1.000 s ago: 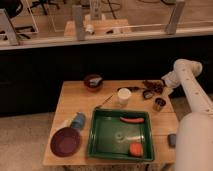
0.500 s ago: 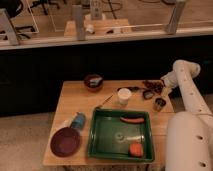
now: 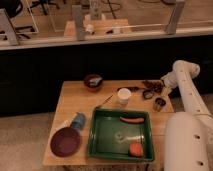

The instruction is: Place grapes in purple bowl

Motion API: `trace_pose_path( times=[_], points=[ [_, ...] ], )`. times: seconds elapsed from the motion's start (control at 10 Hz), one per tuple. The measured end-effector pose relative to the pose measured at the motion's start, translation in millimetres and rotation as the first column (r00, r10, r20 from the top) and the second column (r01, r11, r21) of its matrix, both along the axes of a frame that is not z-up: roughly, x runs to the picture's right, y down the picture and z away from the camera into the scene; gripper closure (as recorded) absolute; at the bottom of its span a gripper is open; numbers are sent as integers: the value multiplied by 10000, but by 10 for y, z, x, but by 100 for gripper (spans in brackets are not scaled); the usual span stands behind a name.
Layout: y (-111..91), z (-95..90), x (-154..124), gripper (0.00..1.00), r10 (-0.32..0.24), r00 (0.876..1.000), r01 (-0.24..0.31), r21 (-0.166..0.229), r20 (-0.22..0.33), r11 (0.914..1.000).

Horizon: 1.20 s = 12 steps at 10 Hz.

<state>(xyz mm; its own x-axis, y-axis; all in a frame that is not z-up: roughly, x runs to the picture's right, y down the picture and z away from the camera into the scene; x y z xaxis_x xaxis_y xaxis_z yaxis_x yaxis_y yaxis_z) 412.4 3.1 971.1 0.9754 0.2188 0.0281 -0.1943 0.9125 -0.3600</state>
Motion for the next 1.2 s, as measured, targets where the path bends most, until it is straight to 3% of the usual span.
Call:
trace_pose_path(
  times=[0.2, 0.5, 1.0, 1.2],
  points=[
    [101, 6, -85, 20, 63, 9992, -61, -47, 386, 10000],
    [232, -223, -181, 20, 43, 9974, -39, -63, 714, 10000],
    [332, -599, -261, 20, 76, 9976, -75, -24, 694, 10000],
    [330, -609, -279, 20, 60, 9975, -59, -19, 703, 10000]
  ],
)
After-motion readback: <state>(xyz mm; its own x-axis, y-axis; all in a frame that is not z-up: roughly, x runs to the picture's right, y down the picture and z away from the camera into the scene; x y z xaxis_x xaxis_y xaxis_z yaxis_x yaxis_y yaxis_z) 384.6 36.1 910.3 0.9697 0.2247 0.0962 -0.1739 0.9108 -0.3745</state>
